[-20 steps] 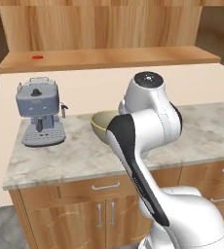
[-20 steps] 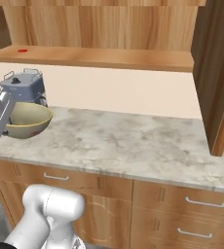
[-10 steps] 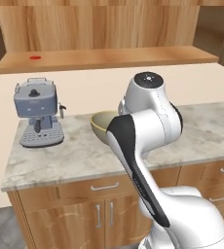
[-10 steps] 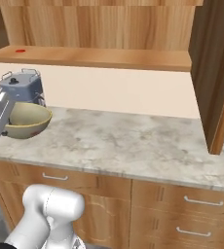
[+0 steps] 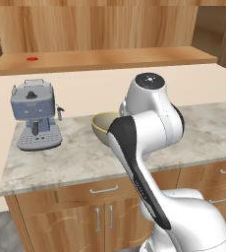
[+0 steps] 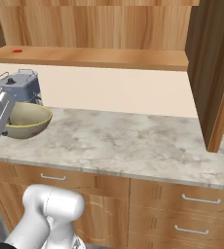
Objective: Pick the mug and place it in the sink. Pick the bowl and place it in the open cabinet and then close the cabinet.
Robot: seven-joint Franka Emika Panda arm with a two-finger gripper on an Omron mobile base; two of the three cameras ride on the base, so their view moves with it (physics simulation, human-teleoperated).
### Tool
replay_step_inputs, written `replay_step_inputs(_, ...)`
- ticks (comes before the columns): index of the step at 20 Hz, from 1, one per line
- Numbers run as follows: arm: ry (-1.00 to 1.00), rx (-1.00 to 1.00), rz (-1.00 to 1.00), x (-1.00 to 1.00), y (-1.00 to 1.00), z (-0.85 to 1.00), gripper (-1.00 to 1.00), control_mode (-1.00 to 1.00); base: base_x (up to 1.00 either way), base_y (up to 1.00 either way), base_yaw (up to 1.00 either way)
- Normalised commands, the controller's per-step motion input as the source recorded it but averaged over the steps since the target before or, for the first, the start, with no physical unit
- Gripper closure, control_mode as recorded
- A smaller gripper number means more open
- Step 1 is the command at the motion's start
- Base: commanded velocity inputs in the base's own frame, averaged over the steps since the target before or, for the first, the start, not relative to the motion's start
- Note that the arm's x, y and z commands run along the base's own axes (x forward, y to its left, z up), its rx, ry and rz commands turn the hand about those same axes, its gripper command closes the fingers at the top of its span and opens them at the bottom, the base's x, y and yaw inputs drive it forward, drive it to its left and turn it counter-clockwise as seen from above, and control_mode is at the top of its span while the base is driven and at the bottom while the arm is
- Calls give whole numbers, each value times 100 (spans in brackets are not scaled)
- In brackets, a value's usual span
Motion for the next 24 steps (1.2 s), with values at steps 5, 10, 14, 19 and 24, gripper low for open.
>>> replay_step_inputs(5,0,0,0,0,0,0,100,100,2,0,3)
replay_step_inputs(10,0,1,2,0,-1,0,100,-100,1,0,6)
replay_step_inputs(14,-6,0,7,-1,-14,24,100,-100,0,0,0)
replay_step_inputs(19,-13,0,6,-1,-10,47,100,-100,0,0,0)
replay_step_inputs(24,-16,0,8,0,-14,48,100,-100,0,0,0)
